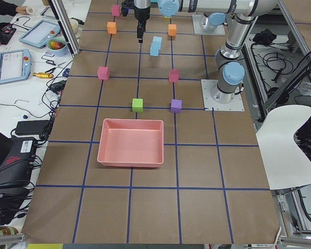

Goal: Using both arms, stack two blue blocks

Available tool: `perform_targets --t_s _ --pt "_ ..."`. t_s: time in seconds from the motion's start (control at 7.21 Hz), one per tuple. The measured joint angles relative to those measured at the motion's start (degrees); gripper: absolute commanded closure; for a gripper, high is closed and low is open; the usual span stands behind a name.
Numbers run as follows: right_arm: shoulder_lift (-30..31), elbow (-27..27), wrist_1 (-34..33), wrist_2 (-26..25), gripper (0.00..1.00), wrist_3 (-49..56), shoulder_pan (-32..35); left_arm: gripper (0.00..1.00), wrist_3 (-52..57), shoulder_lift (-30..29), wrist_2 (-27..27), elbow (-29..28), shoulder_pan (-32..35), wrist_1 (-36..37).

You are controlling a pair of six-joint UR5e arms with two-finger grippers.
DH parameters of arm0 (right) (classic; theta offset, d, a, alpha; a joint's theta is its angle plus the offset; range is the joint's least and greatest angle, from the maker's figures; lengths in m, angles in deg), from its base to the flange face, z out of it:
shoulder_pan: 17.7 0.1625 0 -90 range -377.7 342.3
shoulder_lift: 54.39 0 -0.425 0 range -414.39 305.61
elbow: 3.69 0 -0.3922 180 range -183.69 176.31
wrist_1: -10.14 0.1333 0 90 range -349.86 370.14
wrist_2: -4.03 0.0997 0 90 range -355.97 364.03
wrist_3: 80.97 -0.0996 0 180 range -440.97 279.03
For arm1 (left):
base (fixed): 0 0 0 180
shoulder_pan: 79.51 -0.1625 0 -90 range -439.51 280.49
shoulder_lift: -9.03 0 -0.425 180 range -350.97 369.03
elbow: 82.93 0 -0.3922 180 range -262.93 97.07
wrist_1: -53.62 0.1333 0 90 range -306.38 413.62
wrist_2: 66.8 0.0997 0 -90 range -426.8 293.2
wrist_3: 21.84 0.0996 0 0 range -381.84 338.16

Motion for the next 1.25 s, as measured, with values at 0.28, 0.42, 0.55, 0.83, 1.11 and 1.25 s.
perform_targets --t_s 0.28,0.42,0.55,0.83,1.11,1.25 --pt "0.0 0.0 0.0 -0.1 0.00 0.0 0.0 0.00 0.1 0.9 0.1 0.3 -0.2 -0.3" --pt "0.0 0.0 0.0 -0.2 0.00 0.0 0.0 0.00 0.1 1.0 0.1 0.5 -0.4 -0.4" --pt "0.0 -0.1 0.0 -0.2 0.00 0.0 0.0 0.00 0.1 0.9 0.1 0.7 -0.5 -0.4" --pt "0.0 -0.1 0.0 -0.2 0.00 0.1 0.0 0.00 0.2 1.1 0.2 1.0 -0.6 -0.5" --pt "-0.1 0.0 0.0 -0.1 0.00 0.1 0.0 0.00 0.2 0.7 0.2 1.1 -0.7 -0.5" --pt "-0.1 0.0 0.0 -0.1 0.00 0.1 0.0 0.00 0.2 0.7 0.2 1.1 -0.7 -0.4"
